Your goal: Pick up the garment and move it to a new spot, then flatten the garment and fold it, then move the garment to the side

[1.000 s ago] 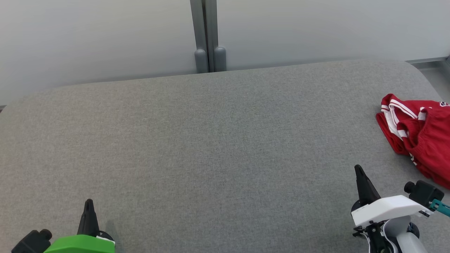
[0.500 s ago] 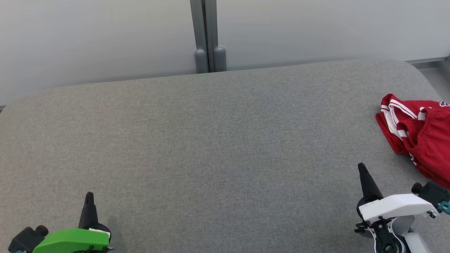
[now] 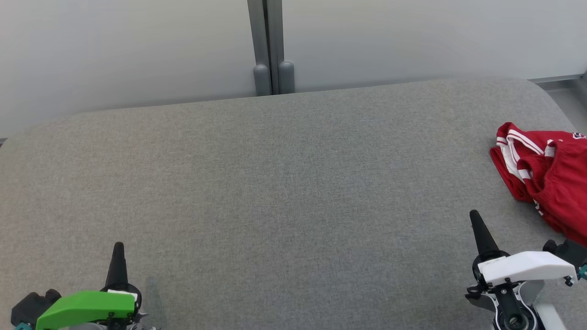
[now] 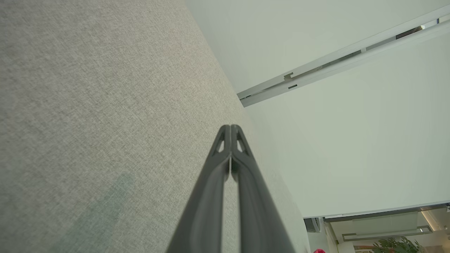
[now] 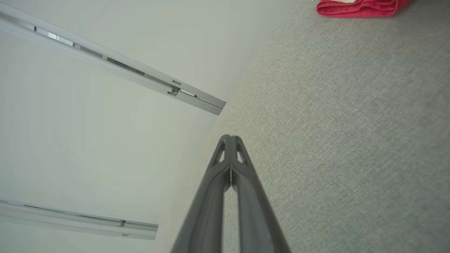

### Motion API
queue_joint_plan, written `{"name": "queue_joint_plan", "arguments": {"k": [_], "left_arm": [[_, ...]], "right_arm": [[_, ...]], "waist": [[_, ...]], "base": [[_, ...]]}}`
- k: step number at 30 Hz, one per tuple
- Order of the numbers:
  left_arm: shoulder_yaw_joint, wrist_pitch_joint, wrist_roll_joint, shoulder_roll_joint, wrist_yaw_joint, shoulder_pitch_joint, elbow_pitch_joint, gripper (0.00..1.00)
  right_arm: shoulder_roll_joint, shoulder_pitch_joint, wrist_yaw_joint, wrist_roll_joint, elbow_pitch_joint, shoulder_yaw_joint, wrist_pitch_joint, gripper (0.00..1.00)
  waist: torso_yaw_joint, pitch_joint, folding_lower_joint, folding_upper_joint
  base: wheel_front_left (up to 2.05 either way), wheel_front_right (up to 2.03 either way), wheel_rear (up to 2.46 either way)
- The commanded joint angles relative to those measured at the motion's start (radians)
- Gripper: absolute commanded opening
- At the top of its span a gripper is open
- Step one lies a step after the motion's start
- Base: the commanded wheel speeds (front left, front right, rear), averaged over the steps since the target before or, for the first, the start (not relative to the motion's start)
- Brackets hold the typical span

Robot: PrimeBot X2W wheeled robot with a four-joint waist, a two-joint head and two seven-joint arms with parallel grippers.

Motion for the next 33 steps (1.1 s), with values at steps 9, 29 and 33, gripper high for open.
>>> {"name": "queue_joint_plan", "arguments": {"k": [9, 29, 33], "left_arm": [[0.002, 0.027, -0.102, 0.009, 0.001, -0.035, -0.02, 0.0], [0.002, 0.073, -0.266, 0.009, 0.002, -0.056, -0.033, 0.0], [0.002, 0.081, -0.294, 0.01, 0.002, -0.06, -0.036, 0.0]], "right_arm": [[-0.006, 0.002, -0.001, 0.107, -0.024, -0.013, 0.027, 0.0], [-0.008, 0.007, -0.001, 0.278, -0.043, -0.029, 0.072, 0.0], [-0.008, 0.008, -0.001, 0.308, -0.046, -0.032, 0.08, 0.0]], "waist": [[0.0, 0.0, 0.0, -0.0001], [-0.001, -0.001, 0.0, -0.0001], [-0.002, -0.002, 0.0, -0.0001]], "base": [[0.0, 0.0, 0.0], [0.0, 0.0, 0.0], [0.0, 0.0, 0.0]]}}
